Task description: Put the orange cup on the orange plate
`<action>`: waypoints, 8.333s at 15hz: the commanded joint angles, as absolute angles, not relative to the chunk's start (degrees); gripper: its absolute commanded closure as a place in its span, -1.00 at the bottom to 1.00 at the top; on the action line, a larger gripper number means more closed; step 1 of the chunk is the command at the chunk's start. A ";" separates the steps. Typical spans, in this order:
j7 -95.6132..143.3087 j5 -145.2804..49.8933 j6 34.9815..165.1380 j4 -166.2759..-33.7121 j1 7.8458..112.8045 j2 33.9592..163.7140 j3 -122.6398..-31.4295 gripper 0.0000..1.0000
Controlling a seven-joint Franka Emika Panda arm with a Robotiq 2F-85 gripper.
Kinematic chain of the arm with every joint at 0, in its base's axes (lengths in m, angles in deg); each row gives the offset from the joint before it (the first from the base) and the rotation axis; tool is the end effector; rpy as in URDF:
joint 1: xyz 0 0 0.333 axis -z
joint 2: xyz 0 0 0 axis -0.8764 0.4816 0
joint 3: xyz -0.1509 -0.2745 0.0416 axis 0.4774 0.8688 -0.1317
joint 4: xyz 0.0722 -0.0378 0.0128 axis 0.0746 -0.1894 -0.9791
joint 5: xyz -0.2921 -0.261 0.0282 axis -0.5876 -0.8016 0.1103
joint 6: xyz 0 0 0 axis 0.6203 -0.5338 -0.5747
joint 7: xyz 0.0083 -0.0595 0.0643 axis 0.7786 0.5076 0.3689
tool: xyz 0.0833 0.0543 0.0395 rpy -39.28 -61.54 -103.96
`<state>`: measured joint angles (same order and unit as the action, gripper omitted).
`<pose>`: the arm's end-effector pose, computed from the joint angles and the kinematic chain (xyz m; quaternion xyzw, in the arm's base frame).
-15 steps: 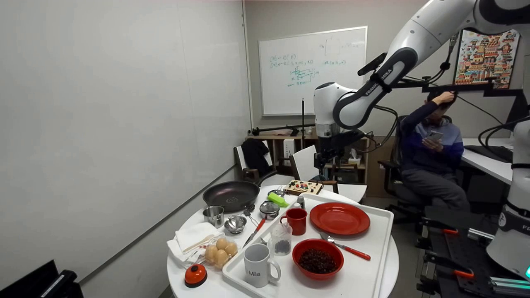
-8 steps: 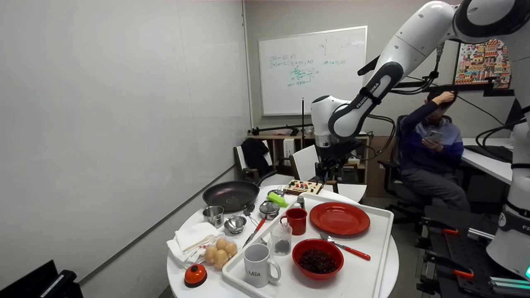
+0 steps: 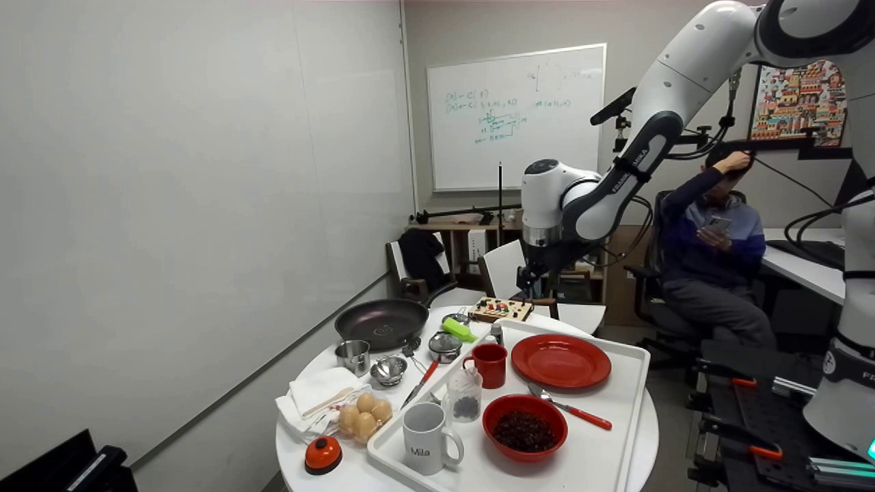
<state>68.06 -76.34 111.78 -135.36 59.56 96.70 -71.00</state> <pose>0.5481 -0.0729 0.2668 0.9478 -0.2614 0.0929 0.1574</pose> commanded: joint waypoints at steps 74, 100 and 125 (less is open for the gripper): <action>52.22 -39.49 116.35 -121.24 57.33 109.32 -73.30 0.90; 52.12 -36.58 124.13 -144.28 64.39 99.80 -69.41 0.90; 26.80 -13.98 137.24 -145.39 89.24 109.22 -90.65 -0.23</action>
